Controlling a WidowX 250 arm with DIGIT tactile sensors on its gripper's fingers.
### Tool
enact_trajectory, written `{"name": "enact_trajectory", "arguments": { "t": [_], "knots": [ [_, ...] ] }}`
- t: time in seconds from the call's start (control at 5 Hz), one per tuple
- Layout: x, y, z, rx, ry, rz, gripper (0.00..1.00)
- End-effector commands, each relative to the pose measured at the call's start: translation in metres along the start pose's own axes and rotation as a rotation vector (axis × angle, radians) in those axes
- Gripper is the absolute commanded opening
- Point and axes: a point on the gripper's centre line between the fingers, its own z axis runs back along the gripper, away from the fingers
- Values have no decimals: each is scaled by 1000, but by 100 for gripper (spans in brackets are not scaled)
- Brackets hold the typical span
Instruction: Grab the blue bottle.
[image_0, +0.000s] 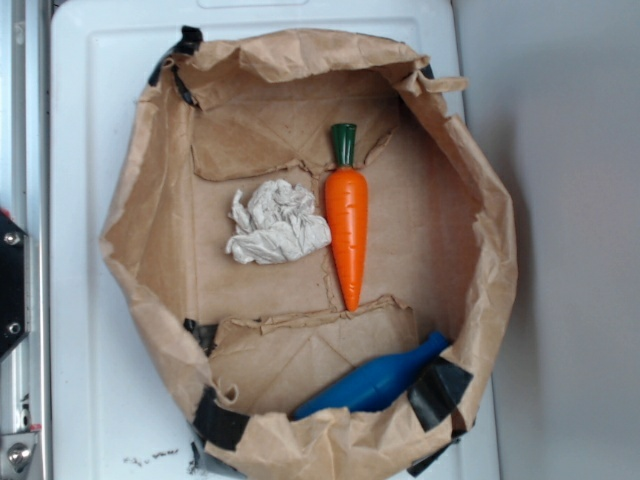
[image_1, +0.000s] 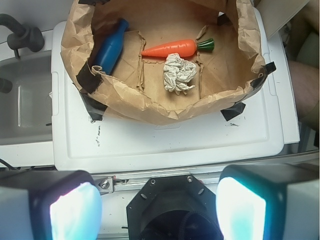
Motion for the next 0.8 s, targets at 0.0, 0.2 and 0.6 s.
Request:
{"name": "enact_trajectory", "arguments": {
  "t": [0.0,0.2,0.6],
  "knots": [
    [0,0,0,0,0,0,100],
    [29,-4,-7,-8,-40,39,100],
    [40,-4,-9,-36,-74,-30,100]
  ]
}}
